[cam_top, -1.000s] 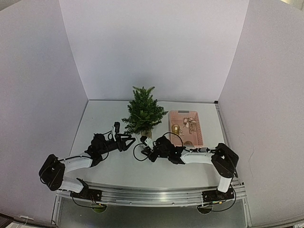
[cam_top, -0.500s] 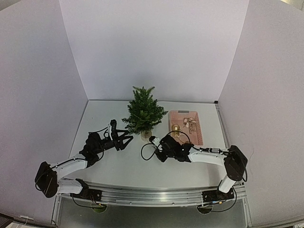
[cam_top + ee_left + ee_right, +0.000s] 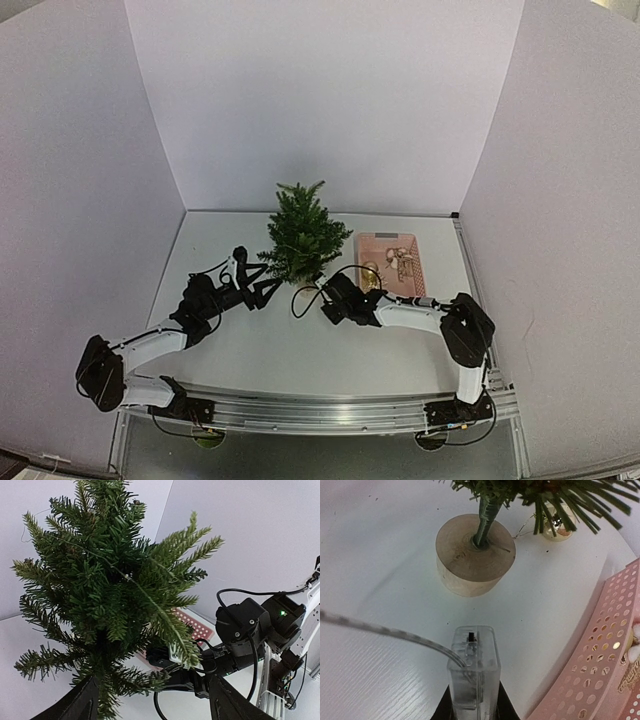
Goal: Decorate the small christmas tree
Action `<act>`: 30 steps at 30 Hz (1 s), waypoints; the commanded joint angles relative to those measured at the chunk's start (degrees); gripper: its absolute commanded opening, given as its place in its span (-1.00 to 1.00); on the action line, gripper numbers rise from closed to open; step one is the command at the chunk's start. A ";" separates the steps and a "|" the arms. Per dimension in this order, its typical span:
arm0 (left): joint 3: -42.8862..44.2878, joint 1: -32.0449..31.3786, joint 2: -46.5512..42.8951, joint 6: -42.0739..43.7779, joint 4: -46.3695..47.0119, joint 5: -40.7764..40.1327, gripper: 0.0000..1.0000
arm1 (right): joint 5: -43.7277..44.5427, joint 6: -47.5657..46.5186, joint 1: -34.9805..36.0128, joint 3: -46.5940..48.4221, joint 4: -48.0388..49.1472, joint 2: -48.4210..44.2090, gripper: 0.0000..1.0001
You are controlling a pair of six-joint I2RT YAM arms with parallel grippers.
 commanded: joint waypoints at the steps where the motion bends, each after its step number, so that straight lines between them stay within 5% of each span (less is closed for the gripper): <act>1: 2.89 0.24 2.15 3.94 4.18 -3.23 0.53 | 4.14 1.02 0.05 2.57 0.49 3.23 -0.79; 17: 2.25 0.23 3.40 3.26 4.79 -3.61 0.51 | 1.95 1.93 0.34 3.22 6.74 6.30 -0.72; 30: 1.65 0.24 2.45 3.26 3.56 -3.71 0.51 | 2.54 -0.36 0.38 5.50 8.60 8.71 -0.04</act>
